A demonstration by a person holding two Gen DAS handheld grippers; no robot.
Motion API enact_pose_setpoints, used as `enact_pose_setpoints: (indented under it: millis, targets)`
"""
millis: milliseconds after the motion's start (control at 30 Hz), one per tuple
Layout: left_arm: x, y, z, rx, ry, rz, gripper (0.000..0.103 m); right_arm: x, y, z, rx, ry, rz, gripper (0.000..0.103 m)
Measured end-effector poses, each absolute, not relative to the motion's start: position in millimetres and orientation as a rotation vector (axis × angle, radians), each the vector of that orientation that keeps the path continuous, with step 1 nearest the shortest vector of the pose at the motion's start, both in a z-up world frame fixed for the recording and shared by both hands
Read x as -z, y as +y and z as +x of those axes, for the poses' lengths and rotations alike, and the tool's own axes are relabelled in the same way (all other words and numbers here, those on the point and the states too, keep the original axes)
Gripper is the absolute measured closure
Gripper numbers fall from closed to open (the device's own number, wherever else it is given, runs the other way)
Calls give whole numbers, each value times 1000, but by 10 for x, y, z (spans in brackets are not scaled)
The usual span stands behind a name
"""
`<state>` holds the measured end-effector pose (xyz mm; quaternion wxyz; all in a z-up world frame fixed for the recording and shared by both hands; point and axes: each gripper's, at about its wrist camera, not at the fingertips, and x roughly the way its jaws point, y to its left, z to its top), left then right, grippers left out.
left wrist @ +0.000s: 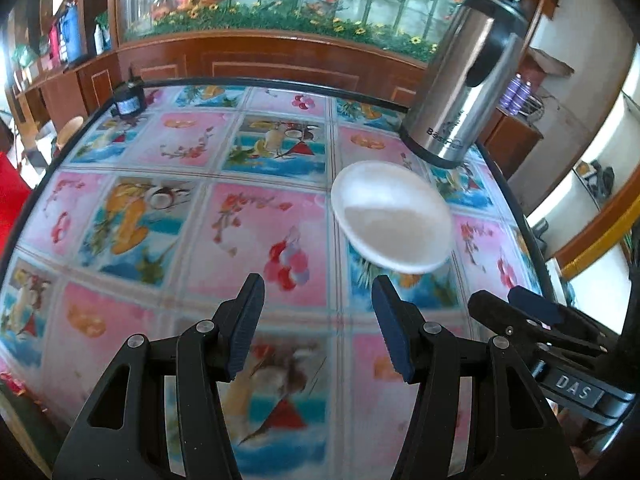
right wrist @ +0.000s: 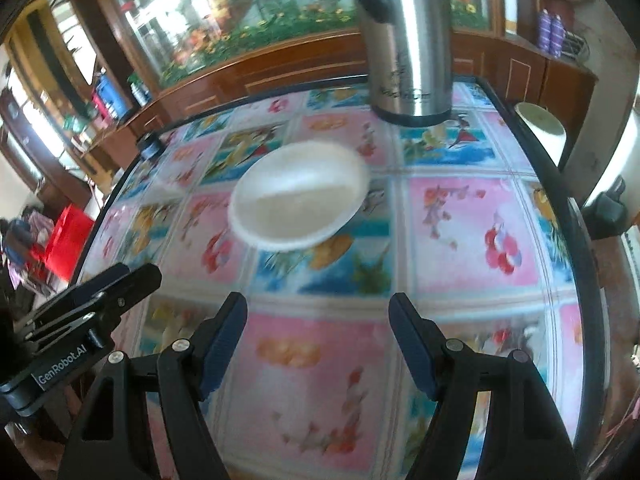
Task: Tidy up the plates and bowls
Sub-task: 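Close both tools on the rim of the white bowl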
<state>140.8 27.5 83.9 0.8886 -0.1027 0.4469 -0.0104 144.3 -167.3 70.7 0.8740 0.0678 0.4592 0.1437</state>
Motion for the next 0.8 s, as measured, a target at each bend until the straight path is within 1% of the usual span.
enact_pose_setpoints:
  millis: [233, 300, 400, 467, 567, 667, 700, 733, 767, 800]
  targets:
    - [-557, 156, 1795, -2, 973, -245, 47, -581, -1749, 1901, -337, 971, 158, 30]
    - [-500, 165, 1852, -3, 977, -271, 47, -537, -1753, 2028, -351, 975, 159, 31]
    - [-465, 174, 1908, -2, 976, -300, 47, -481, -1751, 2160, -371, 984, 161, 42]
    - [-455, 153, 1949, 1, 975, -300, 47, -449, -1738, 2237, -389, 991, 157, 54]
    - [-401, 105, 2010, -3, 986, -288, 47, -402, -1707, 2329, -404, 1000, 135, 66]
    - [-330, 125, 2037, 6, 991, -317, 47, -363, -1696, 2344, -430, 1013, 126, 73]
    - [-322, 135, 2034, 6, 987, -328, 50, -353, -1692, 2324, -444, 1017, 121, 73]
    - [-319, 153, 2021, 8, 980, -341, 66, -347, -1698, 2303, -452, 1018, 122, 74]
    - [-315, 155, 2015, 12, 981, -341, 75, -340, -1709, 2267, -463, 1019, 131, 74]
    - [-306, 143, 2016, 18, 993, -330, 82, -333, -1714, 2249, -470, 1021, 137, 75]
